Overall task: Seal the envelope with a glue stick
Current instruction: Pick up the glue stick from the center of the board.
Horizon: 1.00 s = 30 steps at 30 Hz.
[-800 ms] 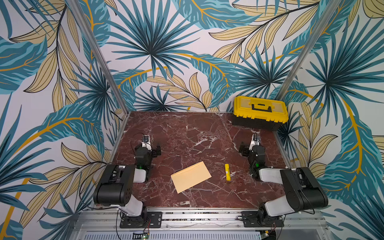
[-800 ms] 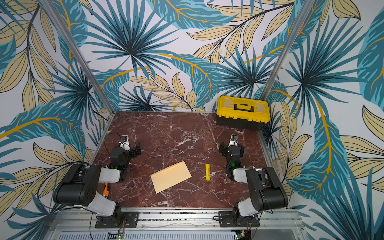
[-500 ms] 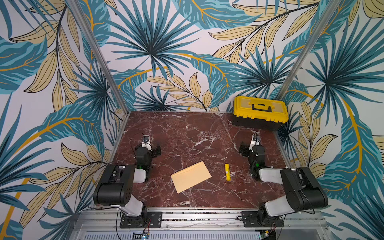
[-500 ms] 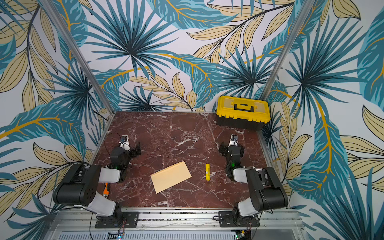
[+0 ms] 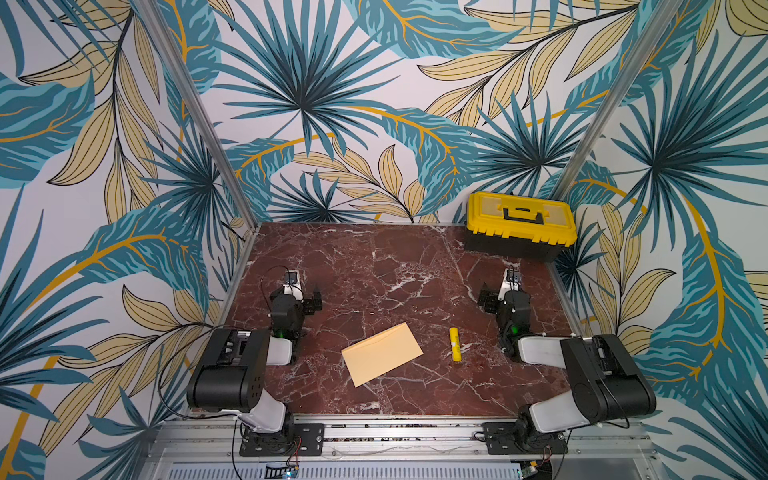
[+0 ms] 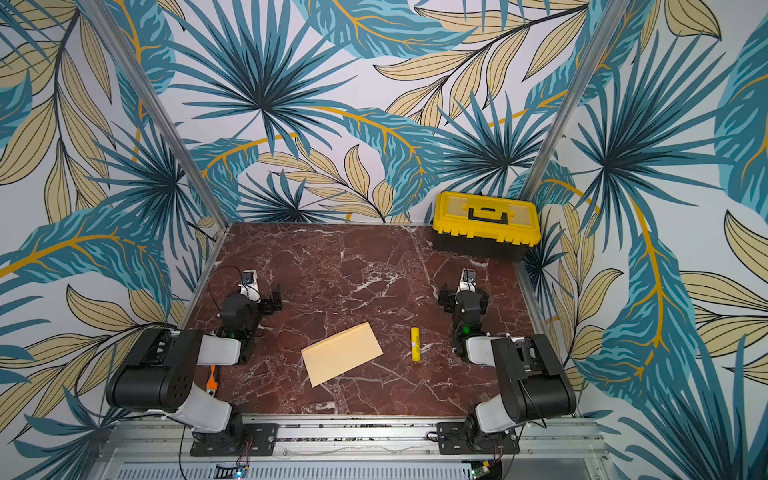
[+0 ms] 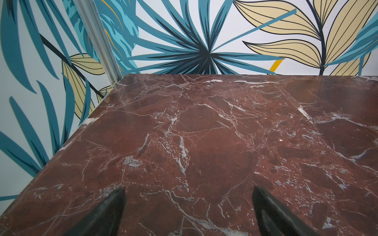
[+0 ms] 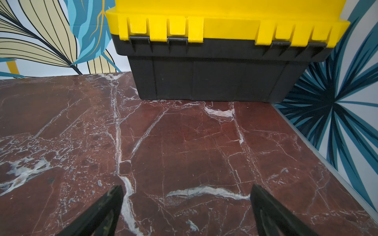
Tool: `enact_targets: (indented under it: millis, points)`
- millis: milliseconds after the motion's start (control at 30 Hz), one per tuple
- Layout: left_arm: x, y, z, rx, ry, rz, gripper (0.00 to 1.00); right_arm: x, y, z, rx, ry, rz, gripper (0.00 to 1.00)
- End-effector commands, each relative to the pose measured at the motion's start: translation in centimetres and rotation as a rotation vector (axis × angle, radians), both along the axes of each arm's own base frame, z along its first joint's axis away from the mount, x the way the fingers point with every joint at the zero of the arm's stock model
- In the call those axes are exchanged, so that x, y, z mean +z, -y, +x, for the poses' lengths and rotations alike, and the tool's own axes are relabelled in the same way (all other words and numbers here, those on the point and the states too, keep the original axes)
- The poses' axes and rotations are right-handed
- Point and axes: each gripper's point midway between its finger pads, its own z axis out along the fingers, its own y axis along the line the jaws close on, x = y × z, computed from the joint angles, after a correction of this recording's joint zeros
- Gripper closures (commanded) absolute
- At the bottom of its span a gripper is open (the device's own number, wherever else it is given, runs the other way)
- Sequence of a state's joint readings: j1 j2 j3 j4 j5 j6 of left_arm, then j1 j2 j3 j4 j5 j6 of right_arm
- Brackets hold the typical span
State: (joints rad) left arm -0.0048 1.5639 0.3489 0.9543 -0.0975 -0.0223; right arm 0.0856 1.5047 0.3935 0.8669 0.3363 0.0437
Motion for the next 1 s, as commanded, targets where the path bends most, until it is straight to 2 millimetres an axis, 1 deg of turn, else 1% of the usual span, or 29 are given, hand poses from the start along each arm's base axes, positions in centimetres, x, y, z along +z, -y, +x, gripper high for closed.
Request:
enact_targets:
  millis: [0, 233, 300, 400, 533, 600, 733, 833, 967]
  points:
    - [1.2, -0.5, 0.7, 0.014, 0.043, 0.012, 0.00, 0.3, 0.2, 0.1, -0.004, 0.012, -0.011, 0.01]
    - [1.4, -0.7, 0.5, 0.038, 0.052, 0.019, 0.00, 0.7, 0.2, 0.1, 0.001, 0.023, -0.021, 0.01]
    - [2.1, -0.6, 0.2, 0.046, 0.068, 0.031, 0.00, 1.7, -0.1, 0.1, 0.018, 0.029, -0.024, 0.00]
    - [3.4, -0.4, -0.2, 0.070, 0.078, 0.061, 0.00, 2.8, -0.3, -0.1, 0.025, -0.026, -0.010, 0.01]
    - [4.6, 1.1, -0.3, 0.082, 0.044, 0.137, 0.00, 4.1, -1.1, -0.6, 0.068, -0.064, 0.026, 0.01]
    - [5.3, 2.2, -0.4, 0.090, 0.023, 0.169, 0.00, 4.9, -1.4, -1.0, 0.066, -0.109, 0.072, 0.01]
    - [7.1, 4.4, -0.8, 0.058, 0.009, 0.165, 0.00, 5.4, -2.6, -2.3, 0.088, -0.206, 0.195, 0.05]
    - [8.7, 4.7, -1.3, 0.076, -0.014, 0.108, 0.00, 5.6, -3.6, -3.6, 0.091, -0.282, 0.300, 0.08]
    - [9.9, 4.6, -2.5, 0.099, -0.088, 0.010, 0.00, 5.4, -4.7, -5.4, 0.088, -0.409, 0.370, 0.12]
